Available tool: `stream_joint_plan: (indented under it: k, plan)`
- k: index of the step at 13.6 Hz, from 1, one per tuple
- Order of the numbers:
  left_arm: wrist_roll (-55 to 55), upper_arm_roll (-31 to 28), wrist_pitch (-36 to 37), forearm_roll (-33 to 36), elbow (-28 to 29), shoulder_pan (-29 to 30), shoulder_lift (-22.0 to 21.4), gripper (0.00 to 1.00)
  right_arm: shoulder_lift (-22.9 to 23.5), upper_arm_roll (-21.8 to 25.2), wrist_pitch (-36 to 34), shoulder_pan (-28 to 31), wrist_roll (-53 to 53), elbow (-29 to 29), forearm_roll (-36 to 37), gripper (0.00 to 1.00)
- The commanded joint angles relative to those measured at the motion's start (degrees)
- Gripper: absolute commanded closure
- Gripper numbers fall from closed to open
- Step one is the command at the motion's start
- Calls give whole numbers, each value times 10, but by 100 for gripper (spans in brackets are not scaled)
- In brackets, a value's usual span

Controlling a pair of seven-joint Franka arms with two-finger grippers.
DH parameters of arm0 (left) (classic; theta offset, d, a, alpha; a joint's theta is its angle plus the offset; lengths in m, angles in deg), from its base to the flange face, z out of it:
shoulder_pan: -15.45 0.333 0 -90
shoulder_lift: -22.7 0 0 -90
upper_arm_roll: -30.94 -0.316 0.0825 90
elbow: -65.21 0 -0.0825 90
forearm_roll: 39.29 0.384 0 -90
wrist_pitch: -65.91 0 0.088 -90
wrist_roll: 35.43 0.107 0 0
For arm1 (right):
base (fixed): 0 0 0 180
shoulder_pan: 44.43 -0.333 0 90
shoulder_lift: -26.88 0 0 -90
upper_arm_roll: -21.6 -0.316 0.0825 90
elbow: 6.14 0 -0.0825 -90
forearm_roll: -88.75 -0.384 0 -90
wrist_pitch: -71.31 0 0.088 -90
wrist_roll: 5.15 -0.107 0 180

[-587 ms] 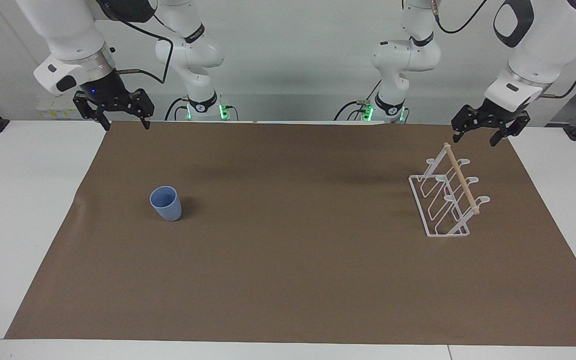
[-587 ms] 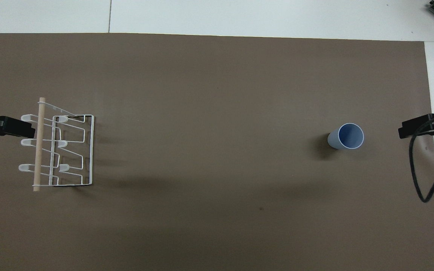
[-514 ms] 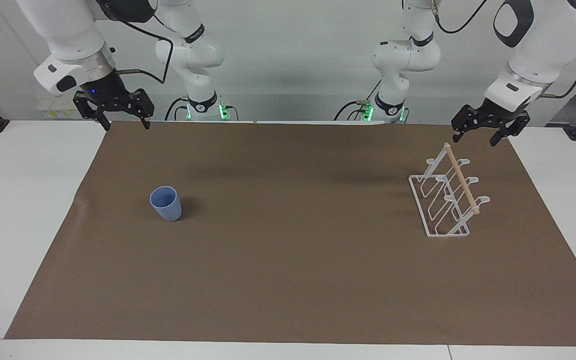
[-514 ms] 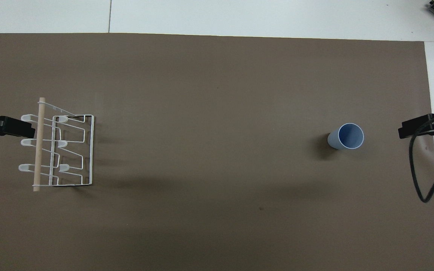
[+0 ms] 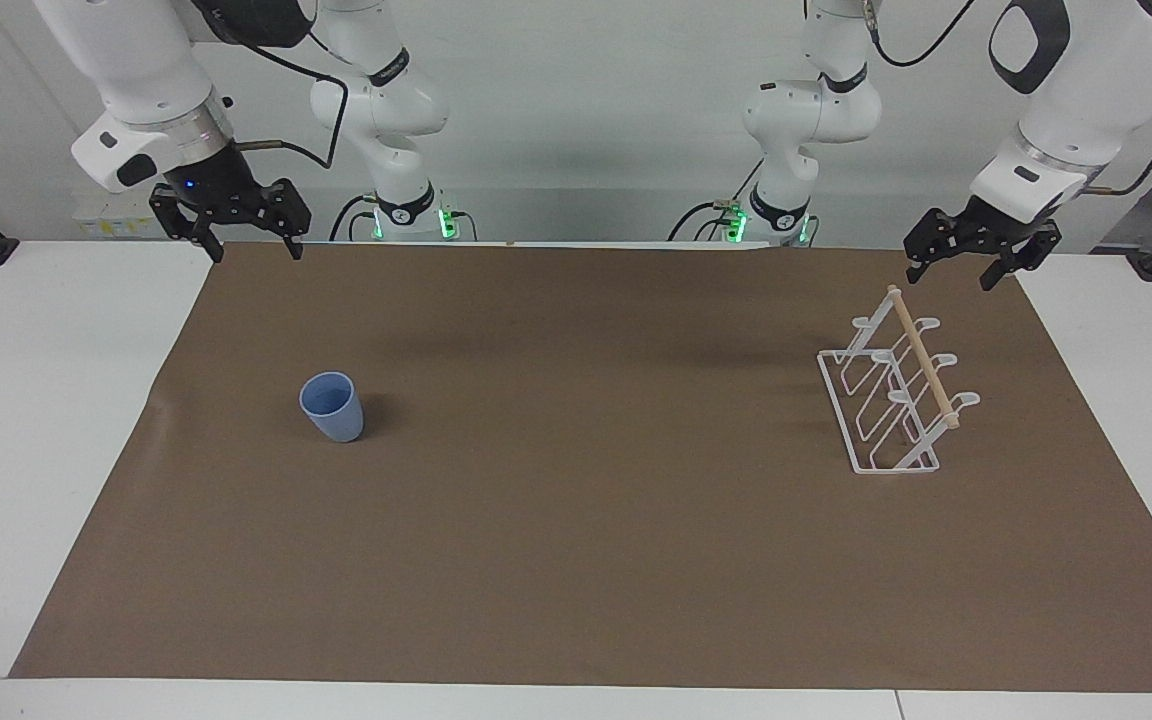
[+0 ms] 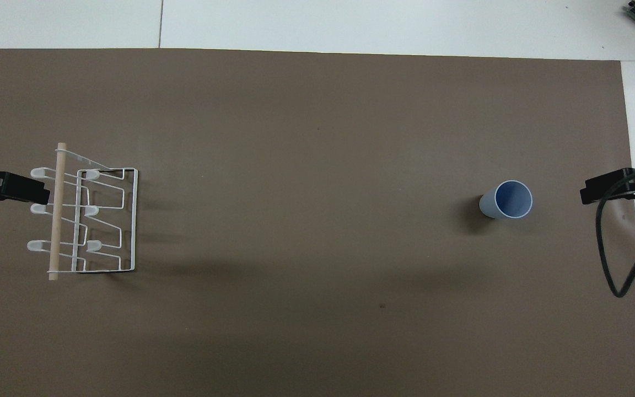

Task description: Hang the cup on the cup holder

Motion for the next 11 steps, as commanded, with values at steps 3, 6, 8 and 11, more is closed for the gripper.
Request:
stream_joint_plan:
  k: [3, 6, 8, 11]
  plan:
    - [-2, 2, 3, -5, 3, 5, -8, 0, -53, -19, 123, -18, 1, 110, -15, 0]
    - [-2, 1, 3, -5, 3, 6, -7, 0, -69, -19, 204, -26, 2, 181, -15, 0]
    - [1, 2, 2, -4, 2, 3, -7, 0, -62, -19, 255, -26, 2, 219, -15, 0]
    - [1, 3, -1, -5, 2, -4, -7, 0, -27, -19, 308, -26, 1, 246, -15, 0]
